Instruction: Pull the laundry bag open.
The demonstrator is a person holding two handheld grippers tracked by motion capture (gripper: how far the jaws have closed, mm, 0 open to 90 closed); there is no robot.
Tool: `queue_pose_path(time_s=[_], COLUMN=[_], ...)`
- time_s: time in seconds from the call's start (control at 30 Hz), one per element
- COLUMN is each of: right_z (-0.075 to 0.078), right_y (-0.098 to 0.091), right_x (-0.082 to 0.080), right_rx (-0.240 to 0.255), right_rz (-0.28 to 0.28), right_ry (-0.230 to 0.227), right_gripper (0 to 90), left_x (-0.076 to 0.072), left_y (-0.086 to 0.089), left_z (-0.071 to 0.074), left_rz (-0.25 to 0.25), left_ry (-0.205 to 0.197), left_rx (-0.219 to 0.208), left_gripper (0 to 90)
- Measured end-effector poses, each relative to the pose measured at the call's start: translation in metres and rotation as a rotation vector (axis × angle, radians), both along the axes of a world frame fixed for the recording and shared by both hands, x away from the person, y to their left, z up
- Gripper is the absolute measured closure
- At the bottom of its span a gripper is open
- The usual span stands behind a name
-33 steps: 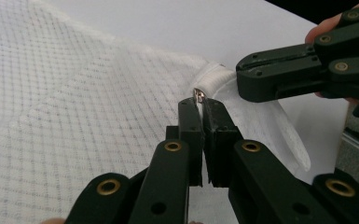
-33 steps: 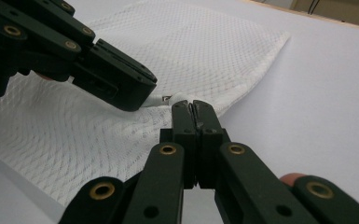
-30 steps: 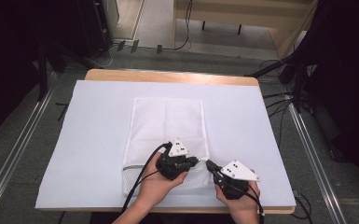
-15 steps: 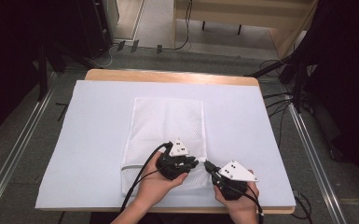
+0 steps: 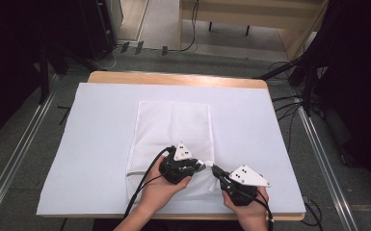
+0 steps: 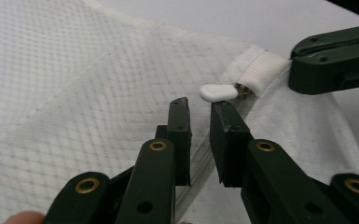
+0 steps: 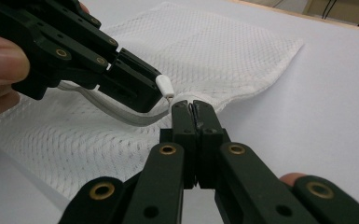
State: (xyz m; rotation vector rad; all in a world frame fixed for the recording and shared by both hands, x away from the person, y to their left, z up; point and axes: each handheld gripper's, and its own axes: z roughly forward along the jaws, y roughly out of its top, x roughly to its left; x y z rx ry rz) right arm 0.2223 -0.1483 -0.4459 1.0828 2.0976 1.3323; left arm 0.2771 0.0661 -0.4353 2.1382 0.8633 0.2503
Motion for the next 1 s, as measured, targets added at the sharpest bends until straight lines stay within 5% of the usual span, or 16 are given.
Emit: queue_pose_path(time_s=[0.1, 0.27, 0.4, 0.67, 1.0], right_z=[0.001, 0.001, 0.001, 0.002, 0.000], right_y=[0.001, 0.001, 0.001, 0.001, 0.001], right_x=[-0.001, 0.000, 0.000, 0.000, 0.003], right_rx=[0.001, 0.000, 0.012, 0.025, -0.010], right_rz=[0.004, 0.004, -0.004, -0.011, -0.057], right_ry=[-0.003, -0.002, 0.001, 0.013, 0.059], right_gripper=[90.0, 90.0, 90.0, 90.0, 90.0], left_x=[-0.003, -0.012, -0.014, -0.021, -0.023], left_y=[-0.004, -0.013, -0.016, -0.021, -0.017], left_z=[-0.002, -0.002, -0.002, -0.006, -0.011], left_rz=[-0.018, -0.018, -0.013, -0.100, -0.110], left_ry=[-0.012, -0.102, -0.126, -0.184, -0.186], left_rx=[0.031, 0.118, 0.137, 0.181, 0.227], left_gripper=[74.8, 67.7, 64.2, 87.3, 88.4])
